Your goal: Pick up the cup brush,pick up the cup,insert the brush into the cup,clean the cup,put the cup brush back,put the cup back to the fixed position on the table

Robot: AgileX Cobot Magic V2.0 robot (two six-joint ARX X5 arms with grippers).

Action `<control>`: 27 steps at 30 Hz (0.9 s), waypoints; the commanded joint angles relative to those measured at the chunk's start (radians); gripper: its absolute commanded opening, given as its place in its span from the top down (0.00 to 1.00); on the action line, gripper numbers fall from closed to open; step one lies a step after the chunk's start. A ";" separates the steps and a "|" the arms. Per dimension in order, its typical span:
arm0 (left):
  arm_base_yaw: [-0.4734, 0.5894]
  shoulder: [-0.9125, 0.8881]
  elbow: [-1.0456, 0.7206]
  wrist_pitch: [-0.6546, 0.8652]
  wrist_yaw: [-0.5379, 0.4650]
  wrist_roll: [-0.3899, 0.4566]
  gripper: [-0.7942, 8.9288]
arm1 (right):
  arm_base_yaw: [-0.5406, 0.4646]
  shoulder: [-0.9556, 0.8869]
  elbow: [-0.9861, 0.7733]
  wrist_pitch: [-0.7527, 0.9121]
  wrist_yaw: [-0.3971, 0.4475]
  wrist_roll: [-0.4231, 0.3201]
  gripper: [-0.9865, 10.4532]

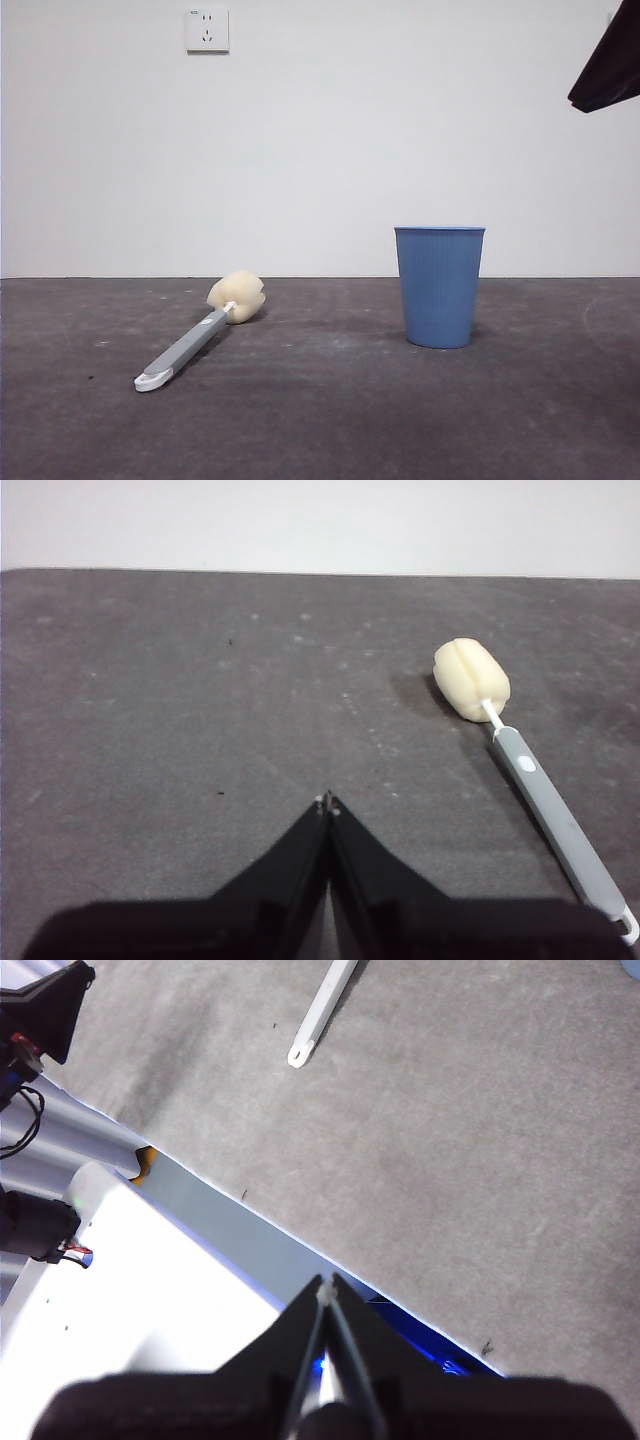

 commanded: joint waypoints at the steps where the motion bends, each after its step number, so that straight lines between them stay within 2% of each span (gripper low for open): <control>1: 0.003 -0.004 -0.013 0.000 -0.001 -0.009 0.92 | 0.002 -0.001 -0.001 0.002 0.003 0.005 0.91; 18: 0.003 -0.004 -0.013 0.000 -0.002 -0.009 0.92 | 0.001 -0.001 -0.001 0.002 0.003 0.004 0.91; 22: 0.003 -0.004 -0.013 0.000 -0.002 -0.009 0.92 | 0.001 -0.003 -0.001 0.002 0.003 -0.026 0.91; 24: 0.003 -0.004 -0.013 0.000 -0.002 -0.009 0.92 | -0.005 -0.022 -0.001 0.010 0.049 -0.136 0.91; 27: 0.003 -0.004 -0.013 0.000 -0.002 -0.009 0.92 | -0.048 -0.064 -0.002 0.058 0.176 -0.260 0.91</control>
